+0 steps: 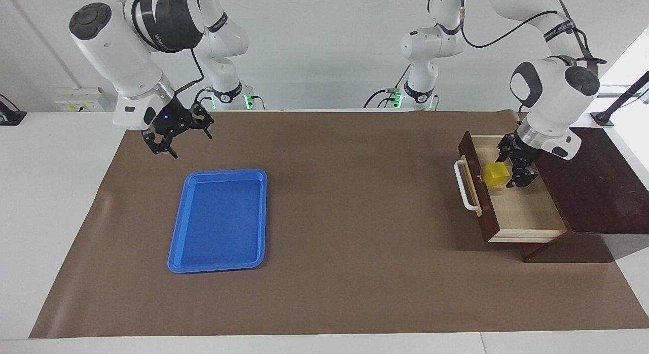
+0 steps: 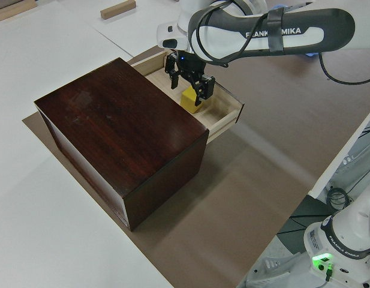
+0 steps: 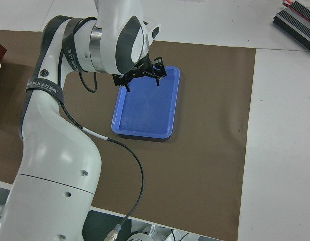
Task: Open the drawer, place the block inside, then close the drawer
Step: 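Release the block inside the drawer and grip the drawer front with the left gripper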
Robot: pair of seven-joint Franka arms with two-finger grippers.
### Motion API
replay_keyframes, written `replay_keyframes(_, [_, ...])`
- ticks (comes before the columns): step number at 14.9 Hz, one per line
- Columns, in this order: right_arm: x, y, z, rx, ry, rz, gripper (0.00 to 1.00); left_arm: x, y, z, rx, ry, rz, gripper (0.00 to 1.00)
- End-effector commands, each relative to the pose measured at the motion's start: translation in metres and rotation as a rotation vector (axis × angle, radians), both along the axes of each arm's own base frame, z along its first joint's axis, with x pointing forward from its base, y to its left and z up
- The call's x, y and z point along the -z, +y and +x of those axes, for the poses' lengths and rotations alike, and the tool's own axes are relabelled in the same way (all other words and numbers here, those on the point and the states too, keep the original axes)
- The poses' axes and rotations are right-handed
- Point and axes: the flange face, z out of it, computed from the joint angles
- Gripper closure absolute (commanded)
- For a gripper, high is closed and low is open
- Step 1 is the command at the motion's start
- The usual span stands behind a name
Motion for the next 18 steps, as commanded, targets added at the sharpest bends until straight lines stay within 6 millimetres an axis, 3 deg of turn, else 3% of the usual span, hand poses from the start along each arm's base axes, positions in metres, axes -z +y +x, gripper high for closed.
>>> replay_keyframes(1, [-0.015,-0.011,-0.013,0.139,0.044,-0.062,0.00,0.029,-0.049,-0.014,0.008,0.017,0.009,0.00])
replay_keyframes(3, [-0.041,-0.009,-0.012,0.220,0.053,-0.105,0.00,0.053,-0.054,-0.018,0.013,0.010,0.010,0.00])
replay_keyframes(5, [-0.052,-0.009,-0.010,0.231,0.031,-0.158,0.00,0.067,-0.044,-0.018,0.009,0.001,0.012,0.00])
replay_keyframes(10, [-0.030,-0.015,-0.011,0.240,0.003,-0.146,0.00,0.084,-0.016,-0.012,0.016,-0.022,0.015,0.00])
replay_keyframes(13, [-0.024,-0.017,-0.008,0.246,0.010,-0.142,0.00,0.083,0.005,-0.009,0.090,-0.022,0.018,0.00])
replay_keyframes(18, [-0.023,-0.014,-0.006,0.251,0.015,-0.107,0.00,0.072,0.022,-0.001,0.115,-0.039,0.094,0.00])
